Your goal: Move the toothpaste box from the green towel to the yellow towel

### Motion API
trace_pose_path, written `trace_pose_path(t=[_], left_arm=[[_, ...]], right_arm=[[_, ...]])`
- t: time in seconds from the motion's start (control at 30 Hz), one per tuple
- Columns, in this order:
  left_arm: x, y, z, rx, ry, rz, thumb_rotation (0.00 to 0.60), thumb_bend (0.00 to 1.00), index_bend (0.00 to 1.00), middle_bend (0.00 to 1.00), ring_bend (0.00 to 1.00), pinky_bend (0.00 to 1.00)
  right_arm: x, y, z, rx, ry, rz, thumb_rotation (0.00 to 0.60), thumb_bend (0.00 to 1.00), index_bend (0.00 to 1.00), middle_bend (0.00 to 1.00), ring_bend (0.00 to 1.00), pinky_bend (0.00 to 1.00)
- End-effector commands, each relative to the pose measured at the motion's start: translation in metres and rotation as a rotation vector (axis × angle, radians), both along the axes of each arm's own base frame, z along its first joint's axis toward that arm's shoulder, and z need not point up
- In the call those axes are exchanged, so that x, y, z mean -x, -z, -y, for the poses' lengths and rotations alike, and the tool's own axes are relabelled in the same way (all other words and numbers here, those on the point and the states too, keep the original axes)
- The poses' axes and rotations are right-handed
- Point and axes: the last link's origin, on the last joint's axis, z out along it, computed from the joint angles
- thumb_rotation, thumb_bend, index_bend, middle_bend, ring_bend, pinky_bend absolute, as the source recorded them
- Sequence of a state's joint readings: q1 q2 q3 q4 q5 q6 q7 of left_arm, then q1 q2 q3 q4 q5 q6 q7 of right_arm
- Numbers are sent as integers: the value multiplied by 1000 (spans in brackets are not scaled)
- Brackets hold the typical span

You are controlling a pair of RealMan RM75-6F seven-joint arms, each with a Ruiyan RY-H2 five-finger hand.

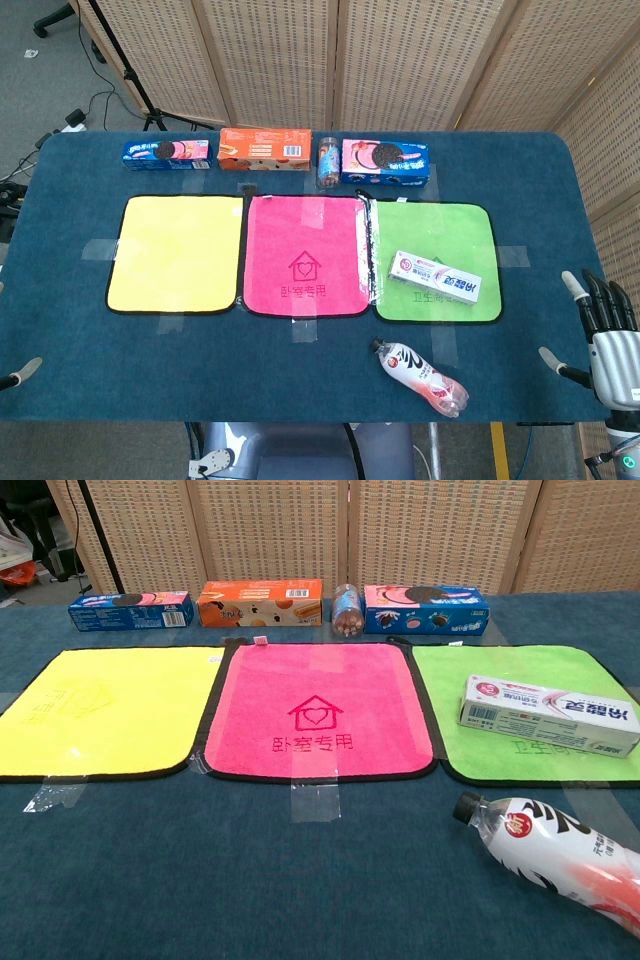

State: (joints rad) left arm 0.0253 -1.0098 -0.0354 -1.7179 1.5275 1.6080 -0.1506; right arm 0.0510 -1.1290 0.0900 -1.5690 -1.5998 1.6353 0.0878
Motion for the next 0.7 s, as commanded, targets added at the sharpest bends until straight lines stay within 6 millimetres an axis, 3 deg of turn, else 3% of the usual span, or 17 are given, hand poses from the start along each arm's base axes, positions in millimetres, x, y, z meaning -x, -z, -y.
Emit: trace_pose_path(t=[0.03, 0.4, 0.57, 0.63, 0.7], left_arm=[[0, 0, 0, 1, -2, 2, 600, 0, 0, 0, 0, 0], [1, 1, -2, 7, -8, -1, 600, 0, 0, 0, 0, 0], [2, 2, -6, 5, -19, -8, 600, 0, 0, 0, 0, 0], [2, 2, -7, 2, -25, -8, 600, 0, 0, 0, 0, 0], [2, 2, -8, 1, -29, -8, 600, 0, 0, 0, 0, 0]], right_arm=[[0, 1, 0, -3, 1, 0, 600, 0, 0, 0, 0, 0], [0, 5, 3, -25, 6, 7, 600, 0, 0, 0, 0, 0], [-1, 14, 19, -158, 25, 131, 600, 16, 0, 0, 0, 0], [-2, 16, 34, -248, 53, 215, 600, 105, 0, 0, 0, 0], [-3, 17, 46, -312, 84, 279, 600, 310, 0, 0, 0, 0]])
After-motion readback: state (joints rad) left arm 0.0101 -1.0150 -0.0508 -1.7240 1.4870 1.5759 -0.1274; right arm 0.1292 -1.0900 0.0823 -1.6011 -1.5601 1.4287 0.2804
